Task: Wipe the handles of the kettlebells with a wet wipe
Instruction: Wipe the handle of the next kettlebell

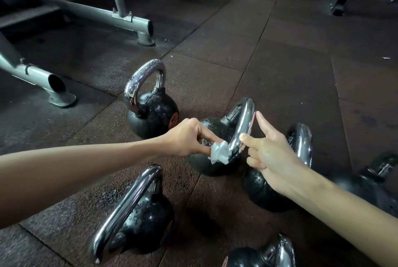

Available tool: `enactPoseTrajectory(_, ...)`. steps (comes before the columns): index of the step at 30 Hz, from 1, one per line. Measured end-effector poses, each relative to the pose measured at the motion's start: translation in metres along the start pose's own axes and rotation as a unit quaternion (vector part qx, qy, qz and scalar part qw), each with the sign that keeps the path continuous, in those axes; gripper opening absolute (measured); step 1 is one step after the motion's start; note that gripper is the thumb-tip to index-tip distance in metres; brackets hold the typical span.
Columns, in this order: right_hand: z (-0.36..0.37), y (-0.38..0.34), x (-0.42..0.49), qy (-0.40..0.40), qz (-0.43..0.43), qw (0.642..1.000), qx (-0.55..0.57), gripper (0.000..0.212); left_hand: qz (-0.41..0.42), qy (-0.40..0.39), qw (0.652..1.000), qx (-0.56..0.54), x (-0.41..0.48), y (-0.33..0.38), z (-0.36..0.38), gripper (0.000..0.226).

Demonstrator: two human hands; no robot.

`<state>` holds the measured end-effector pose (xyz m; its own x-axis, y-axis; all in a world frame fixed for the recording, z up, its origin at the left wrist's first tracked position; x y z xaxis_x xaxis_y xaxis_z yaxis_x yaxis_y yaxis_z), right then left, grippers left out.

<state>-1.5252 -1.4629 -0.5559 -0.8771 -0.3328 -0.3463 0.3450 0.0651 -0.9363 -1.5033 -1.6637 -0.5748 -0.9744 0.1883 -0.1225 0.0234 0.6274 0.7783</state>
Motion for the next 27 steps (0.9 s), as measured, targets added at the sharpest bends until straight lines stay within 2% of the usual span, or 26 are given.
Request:
enactPoseTrajectory(6,0.001,0.001,-0.008,0.001,0.003,1.0,-0.02,0.082,0.04,-0.014,0.999,0.026,0.001,-0.004,0.0,0.023)
enactPoseTrajectory(13,0.004,-0.003,-0.008,0.002,-0.003,1.0,-0.019,0.081,-0.002,0.009,0.999,0.038,0.003,-0.019,0.005,0.023)
enactPoseTrajectory(17,0.004,0.0,-0.002,0.004,-0.009,1.0,-0.015,0.08,0.04,0.007,0.998,0.046,0.001,-0.012,0.001,0.021)
enactPoseTrajectory(20,0.006,0.001,0.001,0.005,-0.014,1.0,-0.026,0.081,0.038,0.01,0.998,0.05,0.0,-0.018,0.002,0.02)
enactPoseTrajectory(25,0.022,-0.003,0.01,0.022,-0.007,0.999,-0.026,0.084,0.037,0.002,0.991,0.127,0.0,-0.01,-0.018,0.022)
enactPoseTrajectory(27,0.036,-0.01,0.016,0.025,-0.018,0.999,-0.024,0.085,0.019,0.048,0.99,0.13,-0.002,-0.011,-0.043,0.023)
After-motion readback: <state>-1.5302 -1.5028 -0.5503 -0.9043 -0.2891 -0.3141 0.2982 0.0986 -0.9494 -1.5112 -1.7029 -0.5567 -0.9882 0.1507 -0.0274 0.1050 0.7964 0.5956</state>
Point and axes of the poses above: each hand's wrist, its own x-axis towards the middle knuckle, its own z-axis out of the palm, y = z × x, the point moved 4 cm from there along x, towards the middle knuckle, and after that the axes turned 2 degrees about -z, right-handed, at the moved point
